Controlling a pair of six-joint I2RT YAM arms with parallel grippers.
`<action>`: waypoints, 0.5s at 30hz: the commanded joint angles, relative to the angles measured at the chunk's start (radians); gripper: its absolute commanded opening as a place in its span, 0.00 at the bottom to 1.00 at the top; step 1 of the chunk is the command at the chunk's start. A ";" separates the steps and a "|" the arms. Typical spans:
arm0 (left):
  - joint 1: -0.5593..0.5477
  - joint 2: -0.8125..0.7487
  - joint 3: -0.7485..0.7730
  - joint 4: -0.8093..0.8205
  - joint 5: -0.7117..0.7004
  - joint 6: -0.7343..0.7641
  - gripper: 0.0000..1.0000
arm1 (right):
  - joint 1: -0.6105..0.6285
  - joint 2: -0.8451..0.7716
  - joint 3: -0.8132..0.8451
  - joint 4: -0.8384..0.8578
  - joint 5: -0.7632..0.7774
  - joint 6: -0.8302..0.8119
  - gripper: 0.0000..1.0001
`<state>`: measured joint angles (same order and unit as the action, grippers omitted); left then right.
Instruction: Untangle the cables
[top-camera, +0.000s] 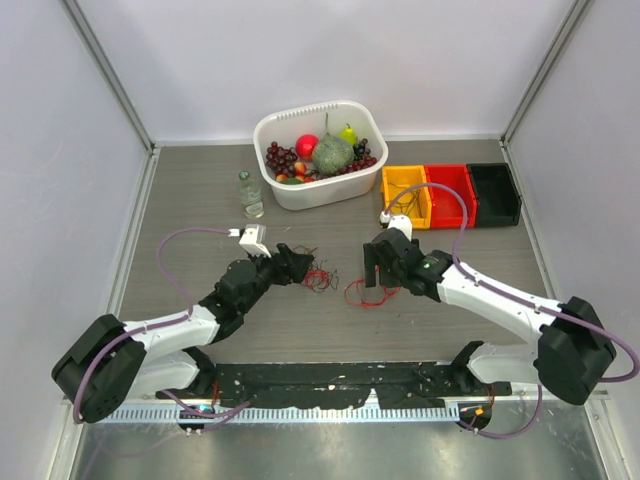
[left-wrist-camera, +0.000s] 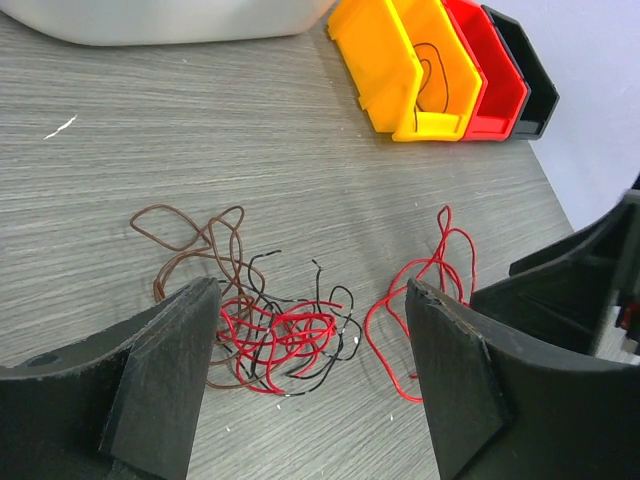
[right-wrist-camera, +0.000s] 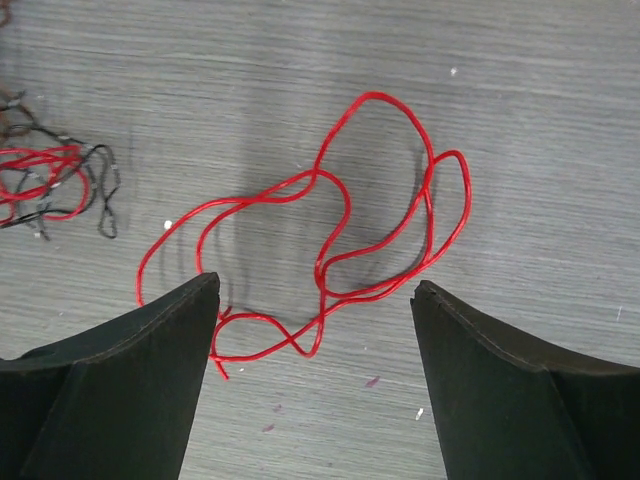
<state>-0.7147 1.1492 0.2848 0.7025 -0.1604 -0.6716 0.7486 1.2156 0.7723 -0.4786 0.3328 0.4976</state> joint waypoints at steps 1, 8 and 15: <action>0.003 -0.028 -0.013 0.058 -0.002 0.017 0.79 | -0.076 0.047 0.035 -0.040 -0.011 0.131 0.84; 0.003 -0.028 -0.019 0.077 0.012 0.018 0.80 | -0.146 0.094 -0.001 0.009 -0.063 0.321 0.88; 0.003 -0.026 -0.021 0.084 0.022 0.018 0.88 | -0.150 0.173 -0.056 0.119 -0.060 0.447 0.89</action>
<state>-0.7147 1.1423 0.2703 0.7227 -0.1486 -0.6716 0.5983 1.3563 0.7559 -0.4530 0.2516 0.8352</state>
